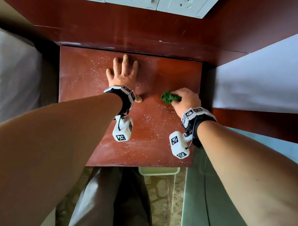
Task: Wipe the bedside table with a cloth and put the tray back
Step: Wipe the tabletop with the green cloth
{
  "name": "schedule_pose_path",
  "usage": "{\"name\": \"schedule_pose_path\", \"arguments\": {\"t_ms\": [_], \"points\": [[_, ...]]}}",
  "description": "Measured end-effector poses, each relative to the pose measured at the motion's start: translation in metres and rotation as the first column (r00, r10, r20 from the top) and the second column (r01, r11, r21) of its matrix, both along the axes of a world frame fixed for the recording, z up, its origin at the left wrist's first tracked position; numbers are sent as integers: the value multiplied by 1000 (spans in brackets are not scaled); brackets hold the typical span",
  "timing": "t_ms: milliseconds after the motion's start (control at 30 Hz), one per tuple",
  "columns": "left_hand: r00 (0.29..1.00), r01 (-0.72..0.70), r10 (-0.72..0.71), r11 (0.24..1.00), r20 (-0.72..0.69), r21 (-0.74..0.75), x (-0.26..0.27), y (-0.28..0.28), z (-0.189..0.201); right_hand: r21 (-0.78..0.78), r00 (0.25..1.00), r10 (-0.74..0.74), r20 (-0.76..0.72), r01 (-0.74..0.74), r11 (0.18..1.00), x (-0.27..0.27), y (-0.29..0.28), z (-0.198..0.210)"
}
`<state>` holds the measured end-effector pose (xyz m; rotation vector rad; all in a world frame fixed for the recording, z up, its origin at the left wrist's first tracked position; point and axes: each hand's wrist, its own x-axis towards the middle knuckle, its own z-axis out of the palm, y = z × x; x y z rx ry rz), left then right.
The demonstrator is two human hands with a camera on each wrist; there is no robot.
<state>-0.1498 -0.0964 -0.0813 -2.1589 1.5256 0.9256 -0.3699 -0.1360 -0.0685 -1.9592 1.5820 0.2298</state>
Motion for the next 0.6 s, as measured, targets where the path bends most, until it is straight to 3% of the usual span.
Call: {"name": "schedule_pose_path", "arguments": {"t_ms": [133,267,433,500,600], "points": [[1000,4,-4,1000,-13,-22,2,1,2,165,991,89,-98,-72,984,3,3,11],[999,-28,24,996,-45,-84,14,2,8,166,983,-183,-23,185,969,11,-11,20],[999,-34,34,992,-2,-121,47,12,14,192,824,-554,118,528,827,28,-24,16],[1000,-15,16,998,22,-66,60,17,16,187,782,-608,135,583,791,37,-28,12],[999,6,-6,1000,40,7,74,21,13,112,793,-599,109,589,800,49,-34,8]]}}
